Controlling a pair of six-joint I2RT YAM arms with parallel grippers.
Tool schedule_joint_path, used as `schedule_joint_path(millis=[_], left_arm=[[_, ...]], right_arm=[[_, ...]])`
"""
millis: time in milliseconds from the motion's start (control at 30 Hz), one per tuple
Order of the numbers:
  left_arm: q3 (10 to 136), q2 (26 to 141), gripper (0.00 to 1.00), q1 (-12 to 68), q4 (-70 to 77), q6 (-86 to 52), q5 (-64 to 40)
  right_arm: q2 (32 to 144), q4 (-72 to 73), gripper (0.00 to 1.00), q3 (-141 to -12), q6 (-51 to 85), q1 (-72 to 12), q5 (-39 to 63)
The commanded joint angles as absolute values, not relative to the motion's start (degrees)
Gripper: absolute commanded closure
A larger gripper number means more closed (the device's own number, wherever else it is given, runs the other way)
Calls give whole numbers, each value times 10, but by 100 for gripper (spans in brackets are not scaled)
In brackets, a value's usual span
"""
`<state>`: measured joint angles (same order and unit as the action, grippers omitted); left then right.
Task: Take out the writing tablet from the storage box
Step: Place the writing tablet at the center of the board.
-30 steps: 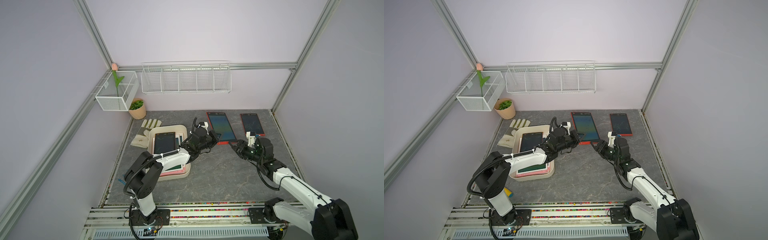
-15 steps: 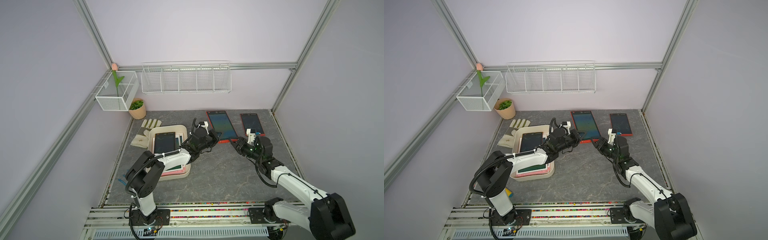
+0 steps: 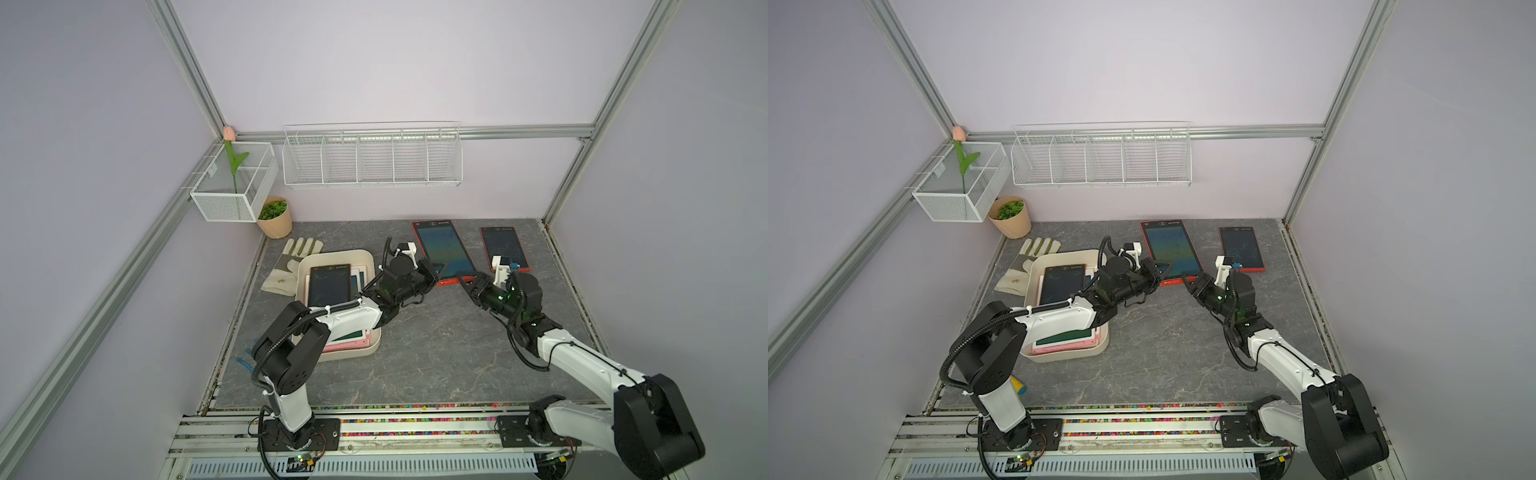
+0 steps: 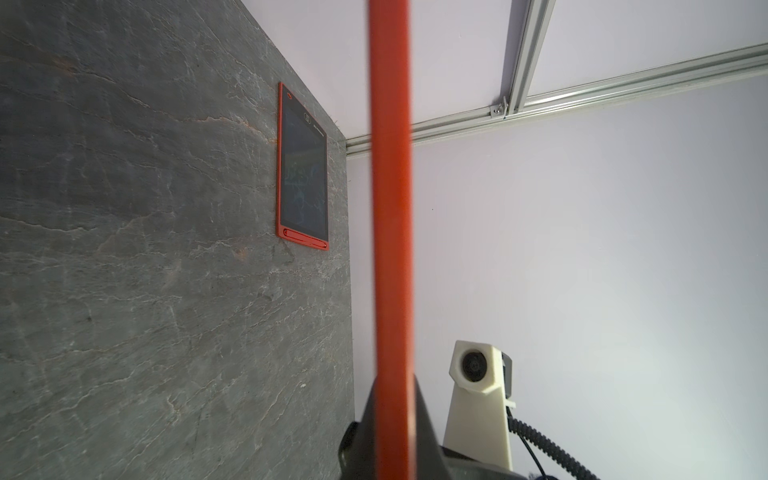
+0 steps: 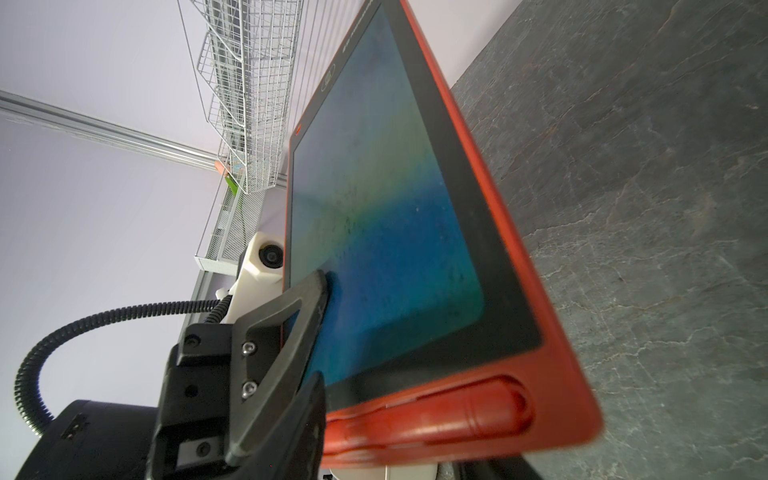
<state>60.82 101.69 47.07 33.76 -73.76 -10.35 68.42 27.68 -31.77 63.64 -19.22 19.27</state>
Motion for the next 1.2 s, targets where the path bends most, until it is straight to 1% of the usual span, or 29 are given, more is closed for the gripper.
schedule_joint_path(millis=[0,400,667,833,967,1167], left_arm=[[608,1035,100,484,323,-733,-140],[613,1057,100,489,312,-730,-162],[613,1071,100,490,307,-727,-173],[613,1081,100,490,299,-722,-175],[620,1092,100,491,290,-716,-179],[630,1118,100,491,282,-715,-191]], right_arm=[[690,353,52,-330,701,-190,166],[735,403,56,-355,708,-189,171],[735,416,58,-363,709,-189,162],[747,466,59,-361,729,-189,158],[761,505,63,-365,742,-188,157],[759,470,72,-385,727,-188,166]])
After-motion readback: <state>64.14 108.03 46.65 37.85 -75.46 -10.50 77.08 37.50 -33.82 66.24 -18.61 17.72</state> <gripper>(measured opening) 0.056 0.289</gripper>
